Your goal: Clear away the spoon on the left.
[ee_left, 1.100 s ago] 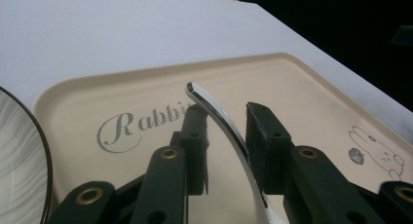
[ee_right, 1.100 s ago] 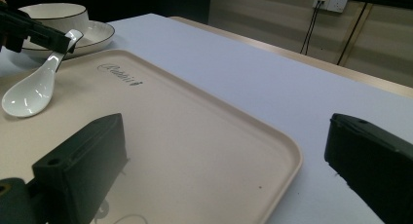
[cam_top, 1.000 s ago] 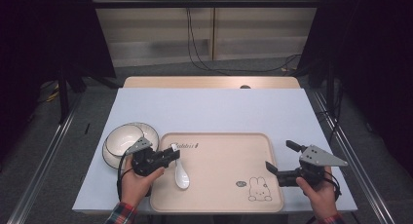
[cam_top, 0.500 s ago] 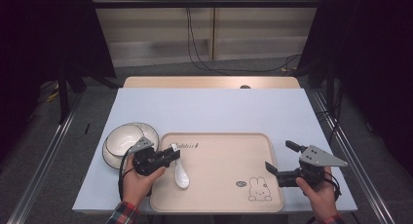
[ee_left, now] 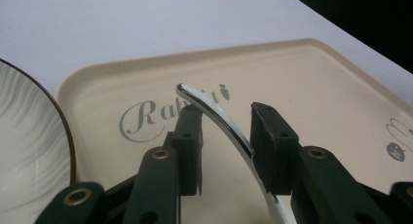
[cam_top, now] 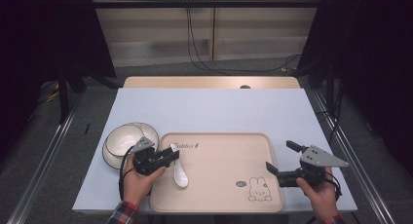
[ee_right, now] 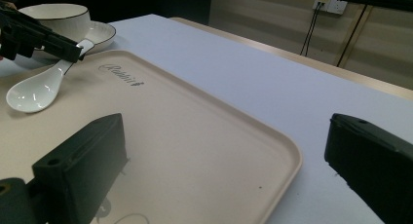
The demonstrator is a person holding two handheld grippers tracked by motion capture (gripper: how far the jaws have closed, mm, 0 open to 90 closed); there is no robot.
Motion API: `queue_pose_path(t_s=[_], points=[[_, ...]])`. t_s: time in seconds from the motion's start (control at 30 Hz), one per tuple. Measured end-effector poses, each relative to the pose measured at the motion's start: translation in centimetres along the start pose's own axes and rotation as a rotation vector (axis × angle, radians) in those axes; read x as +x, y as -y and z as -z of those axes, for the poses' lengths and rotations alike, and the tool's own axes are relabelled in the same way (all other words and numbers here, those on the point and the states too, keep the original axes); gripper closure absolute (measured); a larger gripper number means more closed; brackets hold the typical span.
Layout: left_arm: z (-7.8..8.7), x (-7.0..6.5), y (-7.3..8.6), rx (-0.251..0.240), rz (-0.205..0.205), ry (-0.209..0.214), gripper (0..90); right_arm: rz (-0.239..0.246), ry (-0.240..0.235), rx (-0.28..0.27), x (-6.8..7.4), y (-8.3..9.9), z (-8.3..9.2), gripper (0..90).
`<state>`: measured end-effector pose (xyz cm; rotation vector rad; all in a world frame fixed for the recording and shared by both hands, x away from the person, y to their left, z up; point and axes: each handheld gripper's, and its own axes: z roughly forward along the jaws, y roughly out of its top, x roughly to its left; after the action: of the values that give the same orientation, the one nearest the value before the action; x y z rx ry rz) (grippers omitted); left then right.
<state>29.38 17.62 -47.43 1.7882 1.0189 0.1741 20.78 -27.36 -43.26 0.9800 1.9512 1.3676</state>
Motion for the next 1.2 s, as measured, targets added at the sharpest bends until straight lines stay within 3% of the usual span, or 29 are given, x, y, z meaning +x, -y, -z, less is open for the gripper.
queue_pose_path(t_s=[0.67, 1.2], points=[[-0.8, 0.11, 0.15, 0.044, -0.012, -0.051, 63.6, 0.008, 0.005, 0.004, 0.09, 0.09, 0.42, 1.2], [-0.87, 0.22, 0.36, 0.052, -0.008, -0.076, 59.7, 0.012, 0.001, 0.006, 0.23, 0.05, 0.25, 1.4]])
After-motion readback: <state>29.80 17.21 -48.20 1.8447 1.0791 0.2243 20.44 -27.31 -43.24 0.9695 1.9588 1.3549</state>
